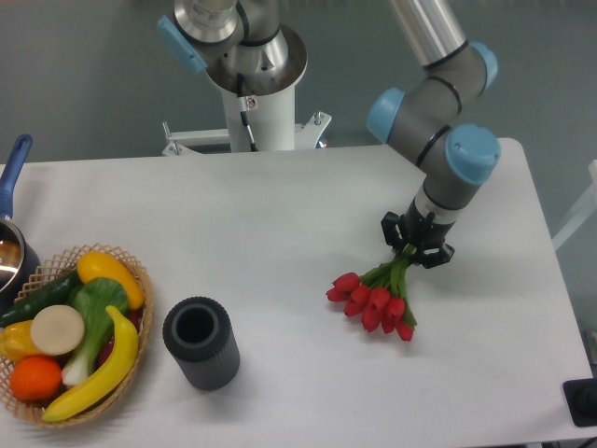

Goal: Pick up the flowers from the table
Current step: 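Lift the gripped red tulip bouquet up off the table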

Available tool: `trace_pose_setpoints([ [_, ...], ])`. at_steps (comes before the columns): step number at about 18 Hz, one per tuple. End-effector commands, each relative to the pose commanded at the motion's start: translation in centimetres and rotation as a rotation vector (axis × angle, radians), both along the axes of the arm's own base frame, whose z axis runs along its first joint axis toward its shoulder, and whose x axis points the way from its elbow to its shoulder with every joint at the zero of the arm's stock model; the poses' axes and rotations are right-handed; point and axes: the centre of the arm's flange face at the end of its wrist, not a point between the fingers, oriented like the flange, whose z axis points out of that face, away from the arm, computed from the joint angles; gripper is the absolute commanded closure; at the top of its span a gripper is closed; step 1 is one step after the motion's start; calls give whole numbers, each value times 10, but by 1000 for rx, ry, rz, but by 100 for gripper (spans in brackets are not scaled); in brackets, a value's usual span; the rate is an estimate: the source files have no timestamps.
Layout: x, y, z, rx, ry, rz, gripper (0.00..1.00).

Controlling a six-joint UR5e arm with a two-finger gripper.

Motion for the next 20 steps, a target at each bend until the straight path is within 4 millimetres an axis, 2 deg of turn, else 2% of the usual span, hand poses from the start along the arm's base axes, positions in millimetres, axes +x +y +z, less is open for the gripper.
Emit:
trace_pose_setpoints([
  [1, 0, 1, 12, 11, 18, 4, 72],
  [2, 5, 3, 41, 51, 46, 43, 72],
  [8, 29, 20, 145, 309, 87, 139, 72],
  [10, 42, 26, 192, 427, 95, 162, 72],
  [12, 52, 34, 227, 536, 76, 179, 72],
  [17, 66, 57, 267, 739, -9, 105, 72],
  [20, 72, 64, 277, 827, -70, 71, 72],
])
